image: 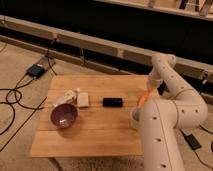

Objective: Drag the pepper across the table

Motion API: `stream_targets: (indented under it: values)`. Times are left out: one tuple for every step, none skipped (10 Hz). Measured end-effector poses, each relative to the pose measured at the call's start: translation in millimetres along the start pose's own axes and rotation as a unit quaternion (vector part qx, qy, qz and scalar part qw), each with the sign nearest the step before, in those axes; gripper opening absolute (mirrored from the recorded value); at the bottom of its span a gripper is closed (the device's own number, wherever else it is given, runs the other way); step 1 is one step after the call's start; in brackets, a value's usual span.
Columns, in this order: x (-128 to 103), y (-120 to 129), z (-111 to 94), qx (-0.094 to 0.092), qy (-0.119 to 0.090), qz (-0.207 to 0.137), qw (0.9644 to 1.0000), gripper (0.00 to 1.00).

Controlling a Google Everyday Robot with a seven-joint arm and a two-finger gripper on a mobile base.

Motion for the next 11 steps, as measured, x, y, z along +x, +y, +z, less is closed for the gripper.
stream_targets:
  values:
    - [-6.9, -3.4, -4.6, -0.003, -0.005, 0.009, 0.9999, 0.0]
    - [-14.6, -7.3, -9.7, -0.008, -0.01, 0.02, 0.9997, 0.0]
    - [-23.5, -12.2, -15.8, -0.013, -0.015, 0.033, 0.9992, 0.0]
    - [-30.8, -16.8, -20.1, -0.016, -0.021, 0.044, 0.9987, 0.0]
    - [-38.1, -22.3, -23.3, -0.018, -0.026, 0.054, 0.998, 0.0]
    - [-47.3, -30.2, -26.3, -0.018, -0.034, 0.066, 0.9971, 0.0]
    - [-52.0, -35.0, -27.5, -0.018, -0.038, 0.072, 0.9965, 0.0]
    - [-59.4, -41.2, -29.8, -0.017, -0.046, 0.082, 0.9955, 0.0]
    - [-68.6, -48.2, -32.9, -0.018, -0.055, 0.093, 0.9939, 0.0]
    - [-74.9, -55.0, -33.6, -0.017, -0.061, 0.102, 0.9927, 0.0]
    - [-80.9, -61.4, -34.3, -0.016, -0.067, 0.111, 0.9914, 0.0]
